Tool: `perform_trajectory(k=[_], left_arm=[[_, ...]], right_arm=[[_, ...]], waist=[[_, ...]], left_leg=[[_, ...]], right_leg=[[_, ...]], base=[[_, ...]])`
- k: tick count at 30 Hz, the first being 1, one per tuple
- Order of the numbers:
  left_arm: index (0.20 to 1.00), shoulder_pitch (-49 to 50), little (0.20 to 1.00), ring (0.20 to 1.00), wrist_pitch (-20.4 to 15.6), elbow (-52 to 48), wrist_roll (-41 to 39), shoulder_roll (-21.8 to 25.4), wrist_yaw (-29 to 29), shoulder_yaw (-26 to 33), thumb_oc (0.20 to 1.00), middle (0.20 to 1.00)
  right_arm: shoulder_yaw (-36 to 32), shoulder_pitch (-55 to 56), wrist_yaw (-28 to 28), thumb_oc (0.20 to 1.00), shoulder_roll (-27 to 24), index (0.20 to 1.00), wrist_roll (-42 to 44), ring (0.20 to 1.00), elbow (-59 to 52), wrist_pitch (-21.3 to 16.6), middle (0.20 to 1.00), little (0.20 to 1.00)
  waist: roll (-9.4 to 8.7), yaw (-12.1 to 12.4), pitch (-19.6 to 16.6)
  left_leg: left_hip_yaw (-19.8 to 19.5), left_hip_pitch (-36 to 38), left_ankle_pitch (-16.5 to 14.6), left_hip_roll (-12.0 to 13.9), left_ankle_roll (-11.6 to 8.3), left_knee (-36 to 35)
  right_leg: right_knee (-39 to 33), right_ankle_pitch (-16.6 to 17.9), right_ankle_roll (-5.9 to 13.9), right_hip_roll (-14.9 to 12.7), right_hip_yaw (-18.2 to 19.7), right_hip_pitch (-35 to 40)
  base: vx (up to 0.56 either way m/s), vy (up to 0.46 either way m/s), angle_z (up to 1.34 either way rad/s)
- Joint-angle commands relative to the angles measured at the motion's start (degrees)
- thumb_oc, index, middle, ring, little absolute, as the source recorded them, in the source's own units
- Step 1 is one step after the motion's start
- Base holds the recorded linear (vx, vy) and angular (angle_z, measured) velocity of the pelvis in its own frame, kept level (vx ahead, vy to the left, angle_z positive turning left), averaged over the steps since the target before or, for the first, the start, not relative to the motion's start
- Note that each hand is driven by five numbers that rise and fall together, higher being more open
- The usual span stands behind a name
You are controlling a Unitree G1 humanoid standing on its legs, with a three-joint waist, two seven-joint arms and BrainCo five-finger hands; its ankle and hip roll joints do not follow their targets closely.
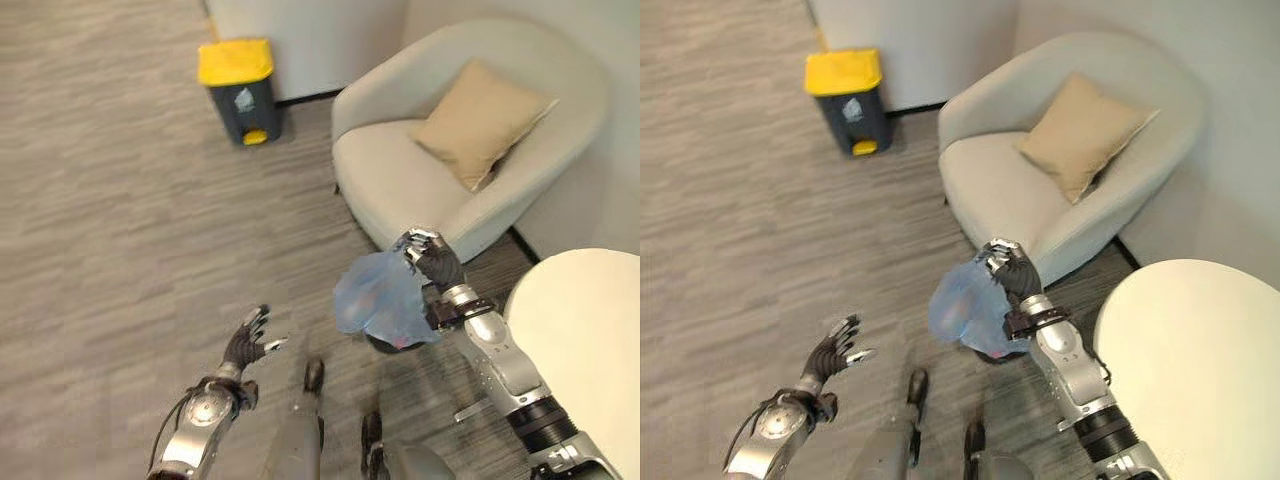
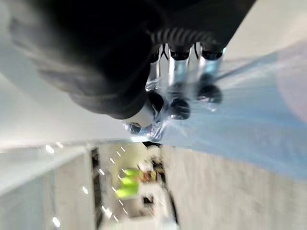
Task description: Gather garbage on tea table into small bin, then transfer packed bag to large trash can.
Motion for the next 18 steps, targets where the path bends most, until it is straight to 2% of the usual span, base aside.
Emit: perform_trajectory(k=[1,2,3,4,7,11,14,18], left_arm=[[1.000,-3.33,1.000,1.000,-4.10,-6.80,2.78,3.42,-0.95,-0.12,1.000,1.000],[1.000,-3.37,1.000,1.000,-4.09,-6.81,2.78,3.42,-0.95,-0.12,1.000,1.000],[1.000,-5.12,1.000,1.000,-4.69,-8.04,3.42,3.70,-1.26,-1.11,1.000,1.000],[1.000,-6.32,1.000,1.000,-4.95,-8.87,3.51,3.89,-1.50,-1.80,1.000,1.000],[1.000,-7.22,1.000,1.000,-5.10,-9.90,4.45,4.18,-1.71,-2.83,1.000,1.000],[1.000,-11.98,1.000,1.000,-5.54,-10.97,8.38,5.36,-2.18,-6.55,1.000,1.000],[1.000,-15.63,1.000,1.000,-5.33,-10.94,8.16,4.81,-2.23,-8.98,1.000,1.000],[1.000,-19.66,1.000,1.000,-4.33,-7.47,14.98,2.75,1.22,-10.57,1.000,1.000]], right_arm=[[-1.01,-5.15,-0.16,0.200,1.63,0.200,0.31,0.200,-7.27,-4.64,0.200,0.200],[-1.03,-5.18,-0.16,0.200,1.63,0.200,0.32,0.200,-7.27,-4.64,0.200,0.200],[-0.60,-5.59,0.64,0.200,1.07,0.200,0.80,0.200,-7.71,-4.73,0.200,0.200],[-0.44,-5.64,1.15,0.200,0.82,0.200,1.18,0.200,-7.97,-4.63,0.200,0.200],[-0.22,-5.50,1.83,0.200,0.97,0.200,1.87,0.200,-8.65,-4.67,0.200,0.200],[2.80,-6.53,4.86,0.200,2.33,0.200,4.19,0.200,-11.01,-4.06,0.200,0.200],[4.82,-7.98,6.08,0.200,3.26,0.200,5.22,0.200,-11.85,-3.51,0.200,0.200],[7.89,-9.58,7.39,0.200,5.25,0.200,5.84,0.200,-12.91,-2.85,0.200,0.200]], waist=[[-4.41,-3.38,-1.07],[-4.39,-3.44,-1.16],[-5.12,-4.43,-1.29],[-5.08,-5.05,-1.63],[-4.80,-5.65,-2.52],[-5.82,-6.45,-5.10],[-6.19,-6.97,-6.77],[-6.18,-7.93,-9.19]], left_leg=[[2.76,4.27,1.13,-3.34,2.86,7.83],[2.69,4.07,1.32,-3.34,2.87,7.79],[2.77,6.20,-2.25,-3.01,2.84,10.01],[3.07,8.03,-2.76,-2.34,2.69,8.98],[3.44,9.49,-2.48,-1.99,2.97,6.52],[4.66,13.31,-2.28,-2.36,3.43,0.73],[5.91,16.52,-2.09,-2.48,3.68,-2.16],[7.12,20.67,-2.18,-2.68,3.98,-5.21]], right_leg=[[-9.93,-2.84,10.13,-5.48,-1.86,7.29],[-9.98,-2.69,10.12,-5.47,-1.92,7.13],[-10.36,-2.36,10.12,-6.46,-3.16,6.95],[-10.58,-2.18,10.25,-6.56,-3.86,6.85],[-11.12,-1.74,10.51,-6.55,-4.33,6.78],[-11.35,-0.86,11.52,-7.09,-3.67,7.66],[-11.51,-0.79,12.18,-7.30,-2.90,8.90],[-12.45,-0.74,12.66,-7.15,-1.78,10.95]], base=[[-0.12,-0.017,0.47],[-0.13,-0.019,0.63],[-0.05,0.022,0.58],[-0.05,0.022,0.49],[0.04,0.049,0.35],[0.08,0.110,0.02],[0.10,0.087,-0.20],[0.09,0.058,-0.18]])
